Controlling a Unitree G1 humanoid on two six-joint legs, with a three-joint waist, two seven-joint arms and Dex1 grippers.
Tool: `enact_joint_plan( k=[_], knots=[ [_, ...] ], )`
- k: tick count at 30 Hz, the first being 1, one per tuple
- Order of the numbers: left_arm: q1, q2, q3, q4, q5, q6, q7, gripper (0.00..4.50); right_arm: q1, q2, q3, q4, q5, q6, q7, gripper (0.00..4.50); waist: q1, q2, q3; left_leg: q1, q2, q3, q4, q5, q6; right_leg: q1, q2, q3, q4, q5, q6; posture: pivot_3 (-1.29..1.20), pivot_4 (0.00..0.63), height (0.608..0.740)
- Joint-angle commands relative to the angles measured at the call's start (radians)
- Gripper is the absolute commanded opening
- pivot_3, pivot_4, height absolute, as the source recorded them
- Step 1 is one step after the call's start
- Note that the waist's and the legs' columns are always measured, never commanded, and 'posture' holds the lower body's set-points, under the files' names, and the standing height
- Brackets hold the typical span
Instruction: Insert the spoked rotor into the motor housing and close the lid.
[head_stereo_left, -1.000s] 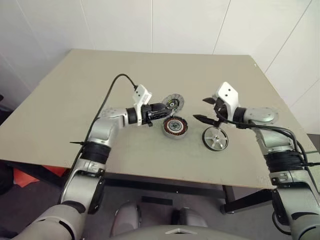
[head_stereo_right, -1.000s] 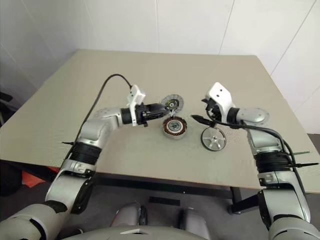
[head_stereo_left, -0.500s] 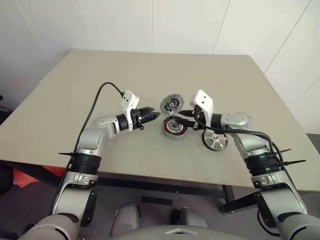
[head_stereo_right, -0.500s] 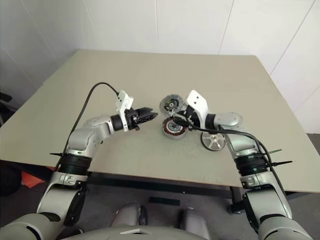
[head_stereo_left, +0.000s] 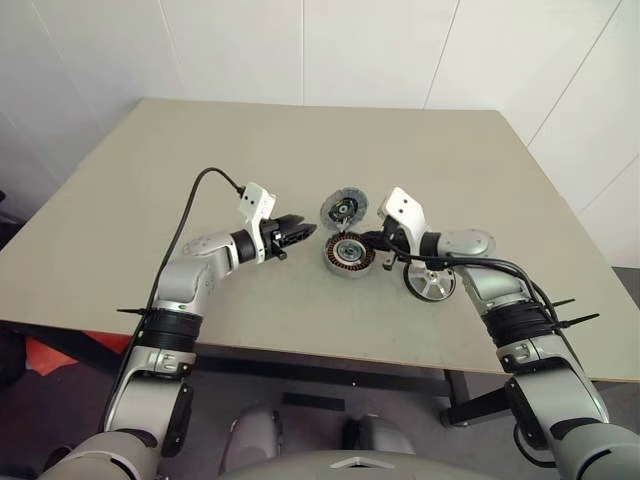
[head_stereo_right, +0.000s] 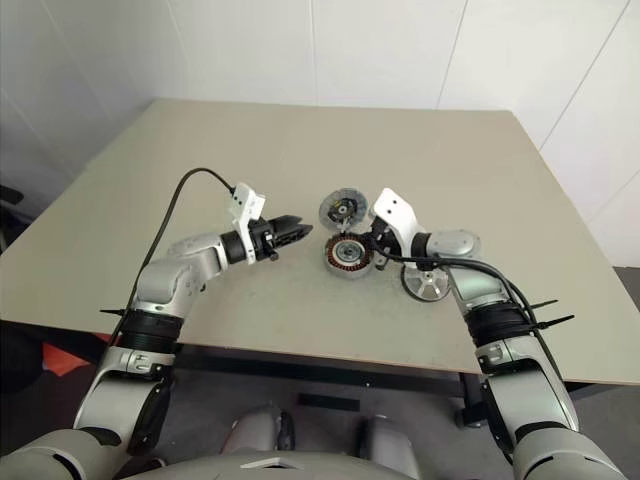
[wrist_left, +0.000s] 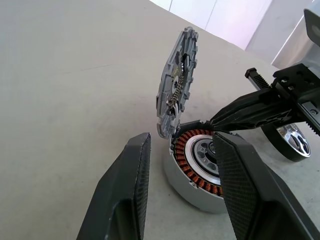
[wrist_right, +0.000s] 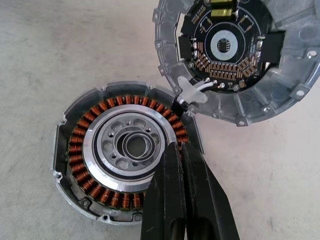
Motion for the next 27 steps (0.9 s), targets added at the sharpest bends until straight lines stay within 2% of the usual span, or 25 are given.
enact_joint_plan(
  k=[1, 5, 27],
  knots=[
    [-0.013, 0.011, 0.007, -0.007, -0.007, -0.016, 0.001, 2.09, -0.003, -0.005, -0.004, -0.036, 0.007, -0.015, 0.009, 0.05, 0.0, 0.0, 0.0, 0.0, 0.0, 0.0, 0.0, 0.0, 0.0, 0.0, 0.0, 0.0, 0.0, 0.0, 0.0, 0.0, 0.0, 0.74],
    [-0.021, 0.021, 0.008, 0.007, -0.004, -0.021, -0.002, 2.09, 0.015, -0.01, 0.018, -0.017, -0.032, -0.035, -0.004, 0.05, 0.0, 0.0, 0.0, 0.0, 0.0, 0.0, 0.0, 0.0, 0.0, 0.0, 0.0, 0.0, 0.0, 0.0, 0.0, 0.0, 0.0, 0.74],
    [-0.074, 0.042, -0.015, 0.114, 0.026, -0.091, -0.025, 2.09, 0.043, -0.005, 0.03, -0.081, -0.035, -0.029, 0.004, 0.05, 0.0, 0.0, 0.0, 0.002, 0.0, 0.0, 0.0, 0.0, 0.0, 0.002, 0.0, 0.0, 0.0, 0.0, 0.0, 0.0, 0.0, 0.74]
  ],
)
